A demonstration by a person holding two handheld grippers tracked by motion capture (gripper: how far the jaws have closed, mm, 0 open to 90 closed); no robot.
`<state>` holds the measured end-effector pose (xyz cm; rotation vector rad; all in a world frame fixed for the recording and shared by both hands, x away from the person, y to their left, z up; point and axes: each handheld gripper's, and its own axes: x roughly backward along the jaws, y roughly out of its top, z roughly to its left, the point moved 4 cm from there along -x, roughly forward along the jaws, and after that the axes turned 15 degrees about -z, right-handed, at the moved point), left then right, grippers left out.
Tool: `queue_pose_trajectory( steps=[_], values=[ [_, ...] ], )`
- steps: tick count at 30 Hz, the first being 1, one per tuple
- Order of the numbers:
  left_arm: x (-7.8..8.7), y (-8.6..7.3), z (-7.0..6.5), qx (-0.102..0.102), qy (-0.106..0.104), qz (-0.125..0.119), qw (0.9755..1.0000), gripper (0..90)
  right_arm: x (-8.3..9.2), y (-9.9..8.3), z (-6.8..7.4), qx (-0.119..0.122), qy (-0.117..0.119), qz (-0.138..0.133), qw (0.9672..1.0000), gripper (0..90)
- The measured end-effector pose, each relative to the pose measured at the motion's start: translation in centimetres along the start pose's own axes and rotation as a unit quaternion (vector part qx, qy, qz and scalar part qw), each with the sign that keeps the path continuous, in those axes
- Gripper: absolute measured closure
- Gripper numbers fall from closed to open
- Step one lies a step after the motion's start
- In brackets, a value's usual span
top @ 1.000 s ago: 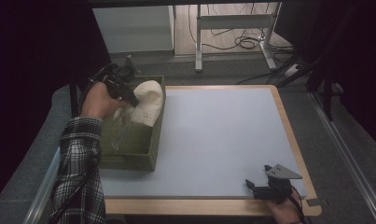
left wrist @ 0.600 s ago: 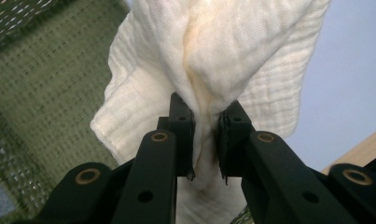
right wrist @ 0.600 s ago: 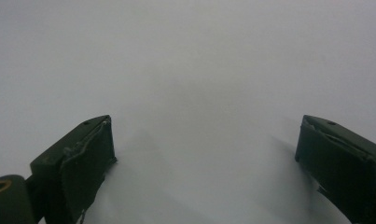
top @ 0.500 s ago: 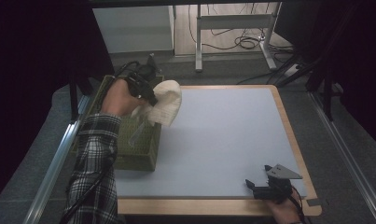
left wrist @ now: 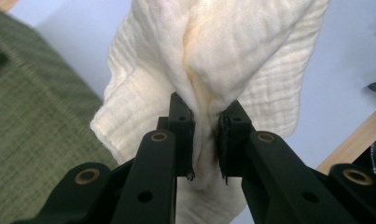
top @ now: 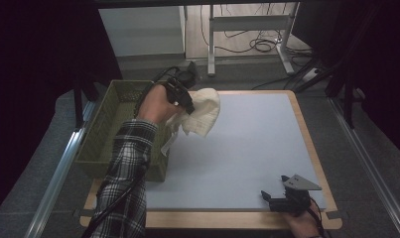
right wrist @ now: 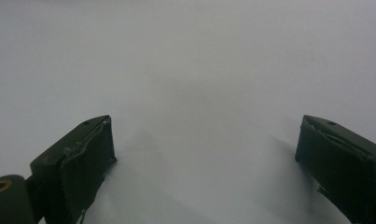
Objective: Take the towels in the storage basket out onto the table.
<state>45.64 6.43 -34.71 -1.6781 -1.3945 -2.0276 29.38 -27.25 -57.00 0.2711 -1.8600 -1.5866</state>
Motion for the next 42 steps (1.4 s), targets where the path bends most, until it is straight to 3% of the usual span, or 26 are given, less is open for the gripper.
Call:
queue_pose_trajectory(
  steps=[14, 23, 33, 35, 42],
  values=[
    [-7.6, 0.6, -3.6, -0.030, -0.028, 0.032, 0.9986, 78.1, 0.0, 0.0, 0.0, 0.000, 0.000, 0.000, 1.0000, 4.4],
    [-12.7, -0.6, -5.0, -0.037, -0.047, 0.053, 0.9968, 77.4, 0.0, 0.0, 0.0, 0.000, 0.000, -0.001, 1.0000, 4.4],
    [-16.4, -2.1, -6.1, -0.045, -0.057, 0.066, 0.9952, 75.5, 0.0, 0.0, 0.0, 0.002, 0.000, -0.002, 1.0000, 4.4],
    [-16.9, -2.4, -6.4, -0.048, -0.058, 0.064, 0.9951, 73.5, 0.0, 0.0, 0.0, 0.002, 0.000, -0.002, 1.0000, 4.4],
    [-17.1, -2.6, -6.5, -0.052, -0.055, 0.030, 0.9967, 46.2, 0.0, 0.0, 0.0, 0.003, 0.000, -0.002, 1.0000, 4.4]
  ],
)
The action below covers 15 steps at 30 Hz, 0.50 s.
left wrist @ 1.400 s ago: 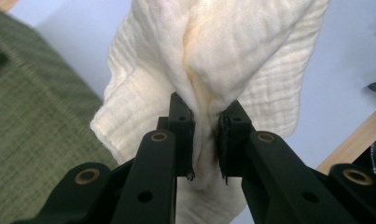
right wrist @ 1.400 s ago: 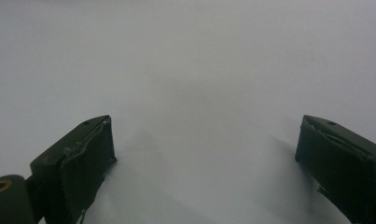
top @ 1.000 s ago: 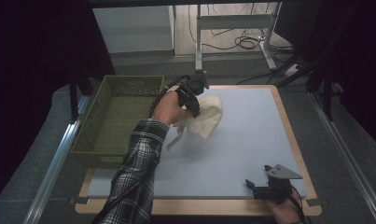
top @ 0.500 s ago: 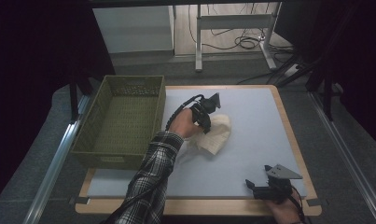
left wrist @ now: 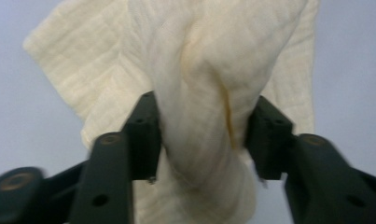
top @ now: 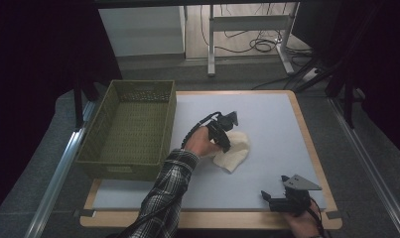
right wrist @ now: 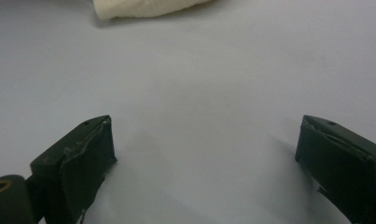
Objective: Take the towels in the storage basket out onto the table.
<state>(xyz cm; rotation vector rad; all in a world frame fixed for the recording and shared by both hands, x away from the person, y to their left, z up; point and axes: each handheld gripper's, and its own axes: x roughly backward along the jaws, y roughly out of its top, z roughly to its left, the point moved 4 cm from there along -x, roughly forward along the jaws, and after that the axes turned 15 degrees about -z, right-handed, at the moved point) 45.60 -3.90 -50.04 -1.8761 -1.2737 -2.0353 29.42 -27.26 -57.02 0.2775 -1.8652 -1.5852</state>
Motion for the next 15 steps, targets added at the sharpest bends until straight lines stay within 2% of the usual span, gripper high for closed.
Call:
queue_pose_trajectory(
  steps=[3, 7, 11, 14, 15],
  values=[
    [0.4, -0.2, 0.0, 0.001, 0.000, -0.019, 0.9998, 37.0, 0.0, 0.0, 0.0, -0.001, 0.000, 0.000, 1.0000, 4.5],
    [0.8, -0.8, 0.1, -0.005, 0.008, -0.027, 0.9996, 28.3, 0.0, 0.0, 0.0, -0.001, 0.000, 0.000, 1.0000, 4.8],
    [1.2, -1.3, 0.5, 0.003, 0.002, -0.043, 0.9991, 26.2, 0.0, 0.1, 0.0, -0.004, -0.003, 0.002, 1.0000, 4.9],
    [1.5, -1.5, 0.8, 0.005, -0.003, -0.051, 0.9987, 26.2, -0.2, 0.4, 0.1, -0.004, -0.009, 0.017, 0.9998, 6.2],
    [1.5, -1.6, 0.9, 0.006, -0.003, -0.054, 0.9985, 26.2, -0.5, 0.7, 0.2, -0.009, 0.002, 0.018, 0.9998, 8.2]
  ],
)
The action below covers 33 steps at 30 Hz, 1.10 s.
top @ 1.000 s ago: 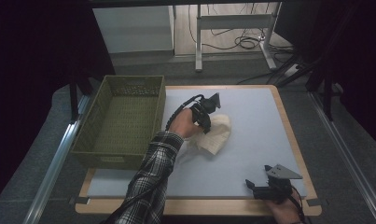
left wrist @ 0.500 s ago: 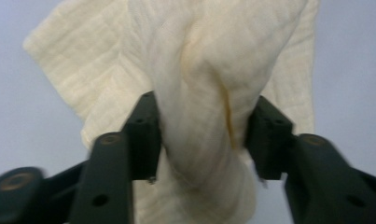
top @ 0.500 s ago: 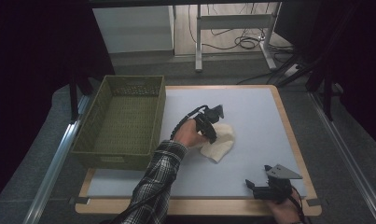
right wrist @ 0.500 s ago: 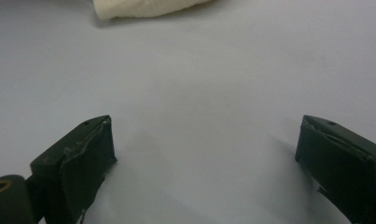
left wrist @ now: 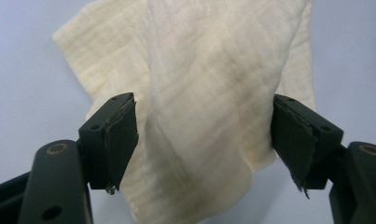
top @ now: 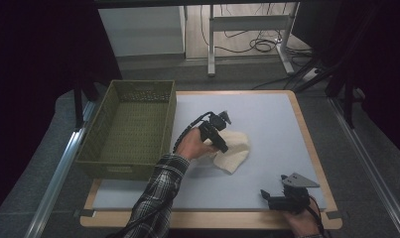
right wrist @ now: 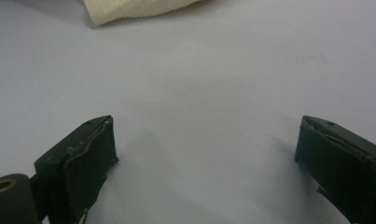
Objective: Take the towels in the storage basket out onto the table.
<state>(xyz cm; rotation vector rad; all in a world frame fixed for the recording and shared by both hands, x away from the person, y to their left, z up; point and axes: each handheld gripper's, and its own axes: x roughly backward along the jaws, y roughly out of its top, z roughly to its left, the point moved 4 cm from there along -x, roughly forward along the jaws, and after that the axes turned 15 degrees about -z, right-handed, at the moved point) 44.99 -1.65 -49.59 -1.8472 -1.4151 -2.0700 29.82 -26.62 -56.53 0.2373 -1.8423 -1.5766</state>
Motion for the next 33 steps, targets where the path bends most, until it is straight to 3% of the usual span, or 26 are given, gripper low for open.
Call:
queue_pose_trajectory(
  steps=[3, 5, 6, 8, 11, 15, 19, 21, 23, 25, 26, 27, 29, 30, 33],
  values=[
    [0.3, 0.1, 0.4, 0.002, -0.007, -0.010, 0.9999, 26.2, -0.9, 0.8, 0.3, -0.010, 0.014, 0.000, 0.9999, 8.4],
    [0.5, 0.3, 0.6, -0.001, -0.014, -0.015, 0.9998, 25.9, -1.6, 1.4, 0.5, 0.011, 0.013, 0.023, 0.9996, 9.2],
    [0.7, 0.6, 0.7, 0.001, -0.018, -0.021, 0.9996, 25.9, -1.9, 1.9, 0.6, 0.013, 0.019, 0.014, 0.9996, 10.2],
    [1.1, 0.8, 0.7, 0.005, -0.022, -0.026, 0.9994, 25.9, -2.4, 2.9, 0.8, -0.007, 0.037, 0.021, 0.9991, 11.5],
    [1.6, 0.7, 0.4, -0.006, -0.020, -0.022, 0.9995, 25.9, -3.0, 4.6, 1.5, -0.008, 0.063, 0.009, 0.9979, 14.3],
    [2.1, 0.4, 0.2, -0.003, -0.023, -0.027, 0.9994, 26.2, -4.4, 5.5, 2.8, -0.023, 0.102, 0.001, 0.9945, 21.8],
    [1.9, 0.3, 0.2, -0.026, -0.040, -0.017, 0.9987, 30.2, -6.9, 5.5, 4.2, -0.023, 0.135, 0.009, 0.9905, 30.2],
    [2.0, 0.5, 0.1, -0.028, -0.049, -0.016, 0.9982, 31.3, -8.3, 5.6, 4.9, -0.018, 0.151, 0.020, 0.9882, 33.3],
    [2.1, 0.5, -0.2, -0.037, -0.046, -0.015, 0.9981, 31.4, -9.6, 5.9, 5.5, 0.003, 0.153, 0.035, 0.9876, 37.7],
    [2.0, 0.3, -0.4, -0.045, -0.034, -0.007, 0.9984, 31.7, -10.5, 6.0, 5.9, 0.048, 0.138, 0.051, 0.9879, 47.9],
    [1.9, 0.0, -0.5, -0.047, -0.028, 0.000, 0.9985, 32.1, -10.9, 5.8, 6.0, 0.077, 0.122, 0.065, 0.9874, 53.5],
    [1.6, -0.3, -0.6, -0.046, -0.027, 0.007, 0.9985, 32.9, -11.1, 5.7, 6.1, 0.093, 0.120, 0.064, 0.9863, 61.6],
    [1.0, -0.9, -0.8, -0.044, -0.029, 0.027, 0.9983, 33.6, -10.7, 5.6, 6.0, 0.095, 0.114, 0.060, 0.9871, 79.9],
    [0.7, -1.2, -0.8, -0.046, -0.023, 0.038, 0.9980, 35.4, -10.4, 5.6, 5.9, 0.100, 0.108, 0.059, 0.9874, 84.6],
    [-0.1, -1.4, -0.7, -0.039, -0.014, 0.052, 0.9978, 48.4, -9.1, 6.0, 5.2, 0.071, 0.112, 0.039, 0.9904, 86.6]
  ],
)
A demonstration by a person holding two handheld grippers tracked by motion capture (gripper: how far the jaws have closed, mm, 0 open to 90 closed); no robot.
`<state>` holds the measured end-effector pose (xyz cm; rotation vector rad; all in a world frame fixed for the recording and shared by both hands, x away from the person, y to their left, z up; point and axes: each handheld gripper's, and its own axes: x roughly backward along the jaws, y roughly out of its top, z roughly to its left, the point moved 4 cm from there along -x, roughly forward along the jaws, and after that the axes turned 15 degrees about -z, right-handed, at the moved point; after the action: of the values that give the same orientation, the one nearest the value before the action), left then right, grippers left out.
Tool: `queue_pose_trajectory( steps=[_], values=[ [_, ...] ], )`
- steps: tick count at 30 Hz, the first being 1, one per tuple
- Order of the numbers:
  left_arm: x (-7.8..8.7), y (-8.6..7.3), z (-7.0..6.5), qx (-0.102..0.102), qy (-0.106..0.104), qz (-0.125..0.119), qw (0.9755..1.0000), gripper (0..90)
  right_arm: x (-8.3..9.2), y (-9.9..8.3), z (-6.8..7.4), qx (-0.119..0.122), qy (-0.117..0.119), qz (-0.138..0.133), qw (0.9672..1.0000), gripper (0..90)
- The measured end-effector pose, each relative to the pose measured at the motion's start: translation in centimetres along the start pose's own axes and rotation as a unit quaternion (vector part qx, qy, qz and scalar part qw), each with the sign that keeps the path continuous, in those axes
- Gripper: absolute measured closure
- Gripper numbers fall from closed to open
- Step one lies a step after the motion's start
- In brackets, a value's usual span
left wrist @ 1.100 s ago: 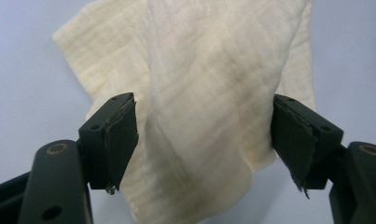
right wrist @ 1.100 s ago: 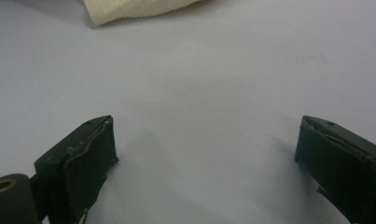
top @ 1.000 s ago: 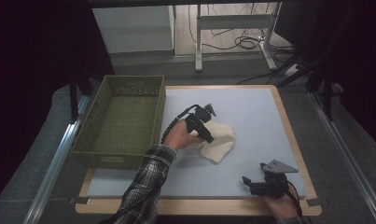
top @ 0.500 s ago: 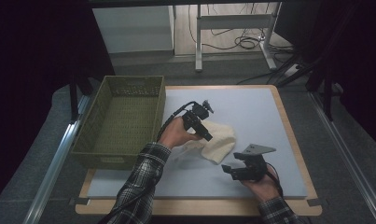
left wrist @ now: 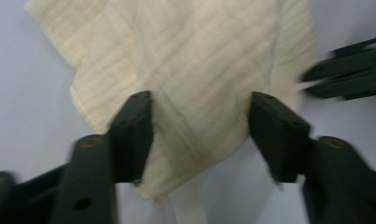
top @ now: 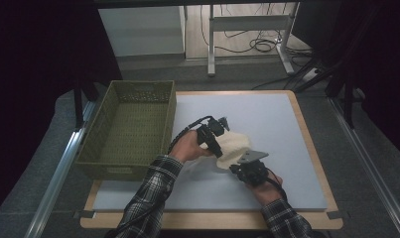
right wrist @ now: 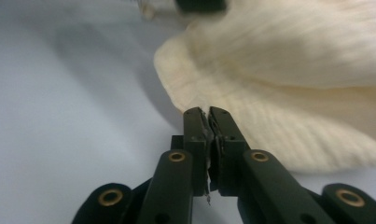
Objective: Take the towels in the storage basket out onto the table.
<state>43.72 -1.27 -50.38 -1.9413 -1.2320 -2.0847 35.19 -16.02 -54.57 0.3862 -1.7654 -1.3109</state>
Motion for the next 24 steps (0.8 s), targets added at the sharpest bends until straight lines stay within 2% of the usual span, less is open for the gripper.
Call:
queue_pose_trajectory(
  steps=[3, 6, 9, 14, 18, 24],
  values=[
    [-0.4, 0.0, 0.3, 0.005, -0.001, 0.004, 1.0000, 69.8, 1.6, 0.3, -0.8, -0.023, 0.003, -0.021, 0.9995, 86.7],
    [0.1, 0.3, 0.4, 0.008, -0.005, -0.015, 0.9998, 77.8, 2.8, 0.5, -1.7, -0.030, 0.000, -0.034, 0.9990, 86.7],
    [1.2, 0.7, 0.5, 0.010, -0.005, -0.035, 0.9993, 80.2, 3.8, 0.8, -2.6, -0.047, -0.001, -0.052, 0.9976, 86.7],
    [2.9, 0.8, 0.5, 0.014, -0.004, -0.048, 0.9988, 80.3, 5.5, 1.2, -4.0, -0.060, -0.009, -0.070, 0.9957, 86.6],
    [4.4, 0.6, 0.8, 0.018, 0.005, -0.057, 0.9982, 80.4, 7.1, 1.5, -5.4, -0.069, -0.021, -0.078, 0.9944, 86.6],
    [6.8, 0.5, 1.3, 0.025, 0.000, -0.070, 0.9972, 81.7, 10.1, 2.3, -7.7, -0.097, -0.036, -0.110, 0.9886, 86.6]
  ],
)
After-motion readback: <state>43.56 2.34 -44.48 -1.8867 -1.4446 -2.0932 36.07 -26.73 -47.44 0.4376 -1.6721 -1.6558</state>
